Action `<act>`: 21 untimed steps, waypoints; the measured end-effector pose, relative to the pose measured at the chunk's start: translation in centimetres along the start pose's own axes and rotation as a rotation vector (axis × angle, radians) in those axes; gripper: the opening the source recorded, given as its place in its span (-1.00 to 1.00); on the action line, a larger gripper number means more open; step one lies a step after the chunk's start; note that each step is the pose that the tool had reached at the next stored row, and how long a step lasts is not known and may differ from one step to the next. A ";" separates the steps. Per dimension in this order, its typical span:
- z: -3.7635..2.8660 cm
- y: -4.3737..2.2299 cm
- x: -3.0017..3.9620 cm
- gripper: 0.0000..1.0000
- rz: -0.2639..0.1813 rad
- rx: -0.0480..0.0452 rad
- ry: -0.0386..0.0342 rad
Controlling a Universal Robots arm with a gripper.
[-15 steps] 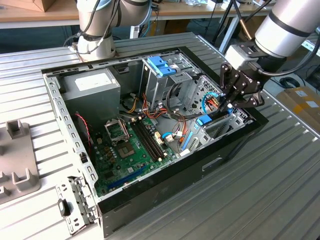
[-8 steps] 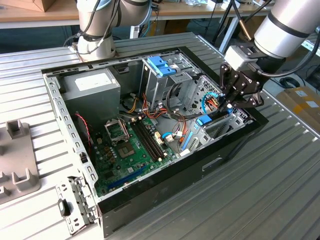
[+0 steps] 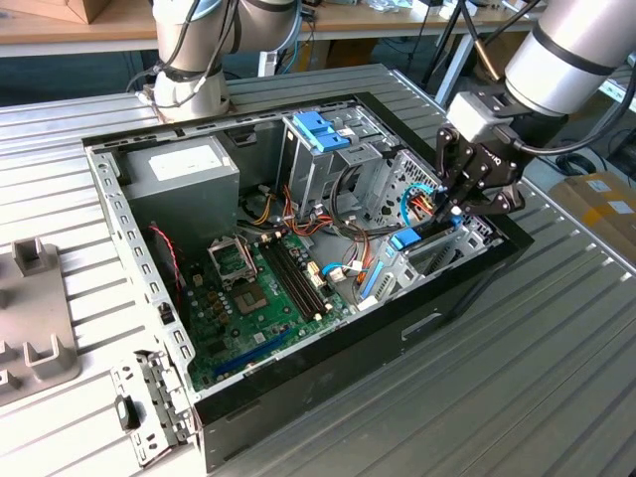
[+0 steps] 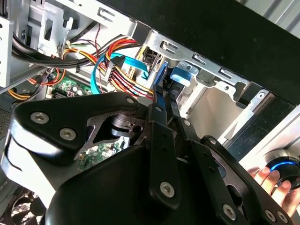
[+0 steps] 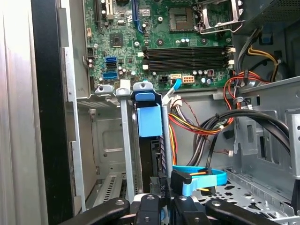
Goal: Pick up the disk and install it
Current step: 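Insert the first disk wire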
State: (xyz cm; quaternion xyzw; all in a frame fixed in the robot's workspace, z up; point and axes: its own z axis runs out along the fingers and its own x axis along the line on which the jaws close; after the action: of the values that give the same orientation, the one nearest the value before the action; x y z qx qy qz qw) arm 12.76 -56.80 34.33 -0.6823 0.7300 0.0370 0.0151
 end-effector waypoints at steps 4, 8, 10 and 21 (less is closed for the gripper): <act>-0.27 0.01 -0.02 -0.65 -0.002 -0.0002 0.0001; -0.36 0.00 -0.15 -0.65 -0.004 -0.0002 0.0003; -0.33 -0.08 -0.40 -0.65 -0.006 -0.0005 0.0003; 0.07 -0.10 -0.30 -0.65 -0.007 -0.0004 0.0009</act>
State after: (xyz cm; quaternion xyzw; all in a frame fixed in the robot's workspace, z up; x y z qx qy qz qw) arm 12.88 -56.50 34.28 -0.6848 0.7277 0.0368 0.0147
